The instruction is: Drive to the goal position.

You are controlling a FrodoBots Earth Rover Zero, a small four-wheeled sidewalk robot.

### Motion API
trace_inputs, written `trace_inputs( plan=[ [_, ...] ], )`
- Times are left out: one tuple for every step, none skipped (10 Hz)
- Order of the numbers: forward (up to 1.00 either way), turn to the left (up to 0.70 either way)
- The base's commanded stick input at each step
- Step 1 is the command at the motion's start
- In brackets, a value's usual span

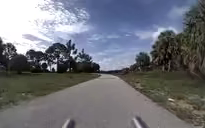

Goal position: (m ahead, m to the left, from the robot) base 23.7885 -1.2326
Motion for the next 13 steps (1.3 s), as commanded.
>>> trace_inputs(
  plan=[
    [0.69,0.34],
    [0.69,0.20],
    [0.69,0.03],
    [0.69,0.03],
    [0.69,0.03],
    [0.69,0.03],
    [0.69,0.03],
    [0.69,0.14],
    [0.69,0.34],
    [0.69,0.34],
    [0.69,0.34],
    [0.69,0.34],
    [0.69,0.03]
  ],
)
